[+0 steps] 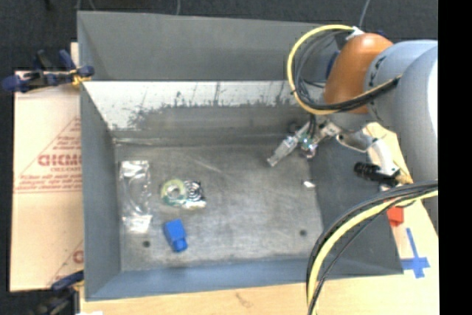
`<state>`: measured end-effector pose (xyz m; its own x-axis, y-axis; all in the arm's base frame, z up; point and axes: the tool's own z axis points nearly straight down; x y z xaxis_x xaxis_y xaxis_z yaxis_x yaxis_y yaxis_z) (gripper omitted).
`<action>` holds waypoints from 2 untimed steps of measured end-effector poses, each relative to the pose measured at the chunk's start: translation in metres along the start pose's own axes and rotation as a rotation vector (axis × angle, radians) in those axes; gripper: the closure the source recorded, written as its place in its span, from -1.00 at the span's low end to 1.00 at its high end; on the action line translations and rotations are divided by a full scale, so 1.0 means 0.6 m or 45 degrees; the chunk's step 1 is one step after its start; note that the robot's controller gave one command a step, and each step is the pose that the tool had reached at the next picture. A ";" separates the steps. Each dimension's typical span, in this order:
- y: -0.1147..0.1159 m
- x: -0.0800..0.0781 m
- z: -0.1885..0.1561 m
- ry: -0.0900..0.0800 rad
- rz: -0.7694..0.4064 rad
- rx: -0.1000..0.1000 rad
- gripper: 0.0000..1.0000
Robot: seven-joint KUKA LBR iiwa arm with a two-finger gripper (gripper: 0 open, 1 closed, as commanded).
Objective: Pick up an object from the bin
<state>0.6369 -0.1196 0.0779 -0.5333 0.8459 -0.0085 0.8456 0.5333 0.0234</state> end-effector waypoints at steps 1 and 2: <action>-0.010 -0.006 0.002 -0.004 0.004 0.014 1.00; -0.005 -0.010 -0.085 0.003 -0.007 0.020 1.00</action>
Offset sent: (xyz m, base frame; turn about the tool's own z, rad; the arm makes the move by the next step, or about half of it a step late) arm 0.0000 0.0000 0.0000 0.0000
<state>0.6364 -0.1267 0.1290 -0.5381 0.8429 -0.0062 0.8428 0.5381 0.0074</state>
